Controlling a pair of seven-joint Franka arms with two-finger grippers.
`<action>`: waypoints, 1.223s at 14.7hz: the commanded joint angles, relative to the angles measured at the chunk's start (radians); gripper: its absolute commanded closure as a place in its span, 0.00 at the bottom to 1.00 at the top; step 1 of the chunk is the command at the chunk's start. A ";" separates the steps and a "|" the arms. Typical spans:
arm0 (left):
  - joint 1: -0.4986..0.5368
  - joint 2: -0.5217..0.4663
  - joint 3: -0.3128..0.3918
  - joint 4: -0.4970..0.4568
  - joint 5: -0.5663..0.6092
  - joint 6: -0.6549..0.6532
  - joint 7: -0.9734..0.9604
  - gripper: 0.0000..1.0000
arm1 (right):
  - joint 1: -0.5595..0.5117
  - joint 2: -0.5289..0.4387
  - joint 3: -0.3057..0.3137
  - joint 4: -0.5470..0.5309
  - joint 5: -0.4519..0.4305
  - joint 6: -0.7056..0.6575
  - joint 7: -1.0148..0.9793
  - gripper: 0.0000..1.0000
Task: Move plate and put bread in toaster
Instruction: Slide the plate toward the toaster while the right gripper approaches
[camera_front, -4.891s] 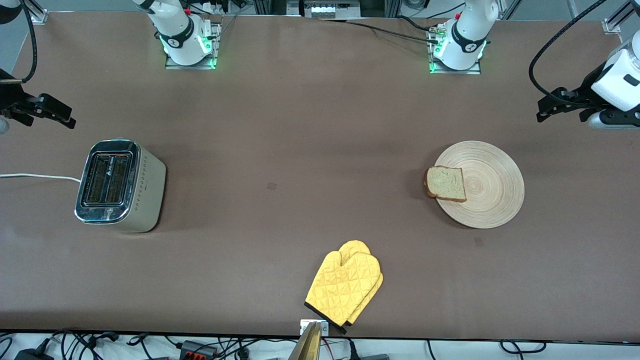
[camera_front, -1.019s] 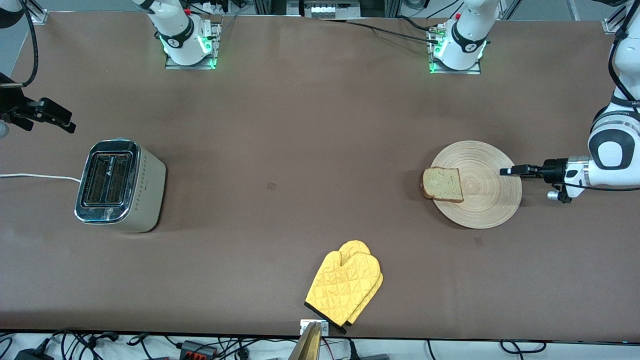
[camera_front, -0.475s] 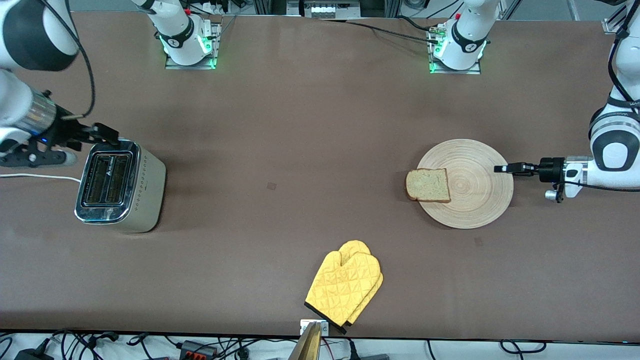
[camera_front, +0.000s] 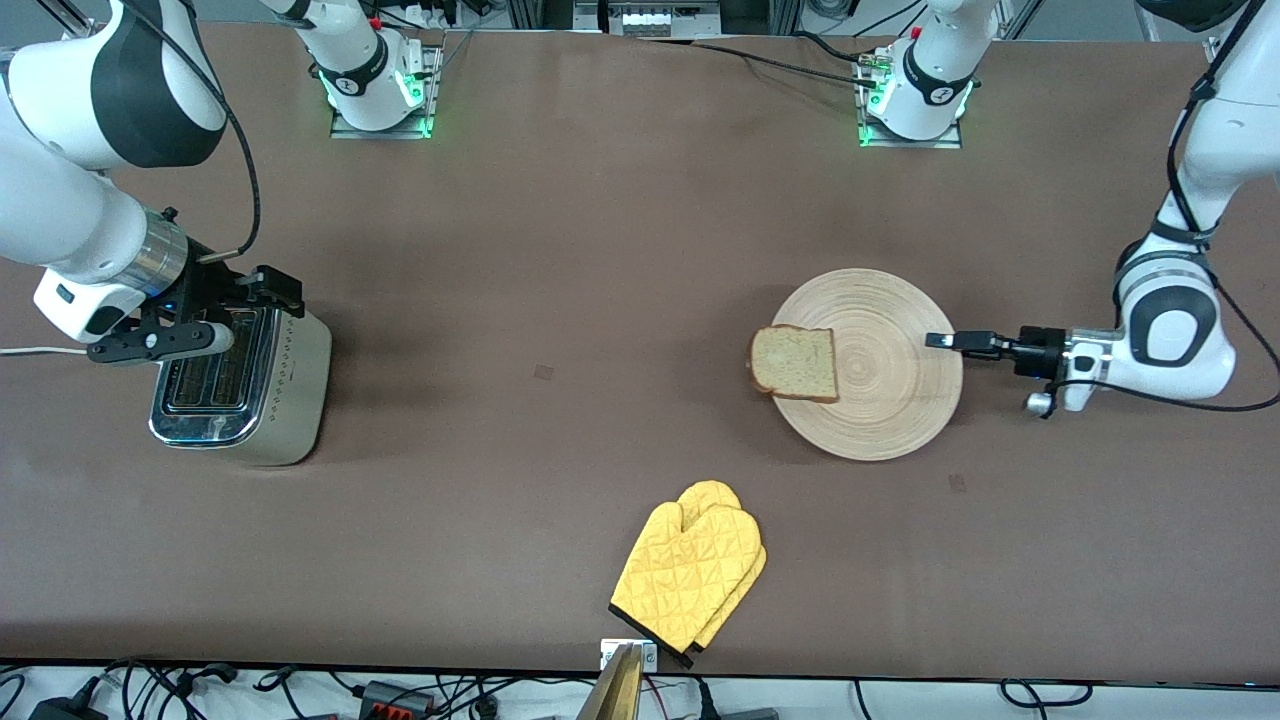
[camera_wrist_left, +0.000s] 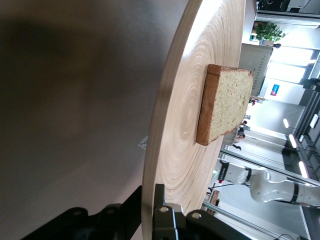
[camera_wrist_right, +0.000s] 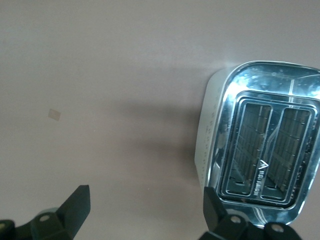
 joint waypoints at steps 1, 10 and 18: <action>-0.104 0.016 -0.005 0.035 -0.066 -0.032 -0.084 0.99 | 0.005 0.012 -0.006 0.049 0.014 -0.048 -0.006 0.00; -0.460 0.041 -0.005 0.036 -0.322 0.165 -0.105 1.00 | 0.008 0.067 -0.008 0.059 0.018 -0.028 0.002 0.00; -0.619 0.072 -0.003 0.042 -0.419 0.287 -0.093 1.00 | 0.048 0.138 -0.005 0.031 0.021 0.053 0.048 0.00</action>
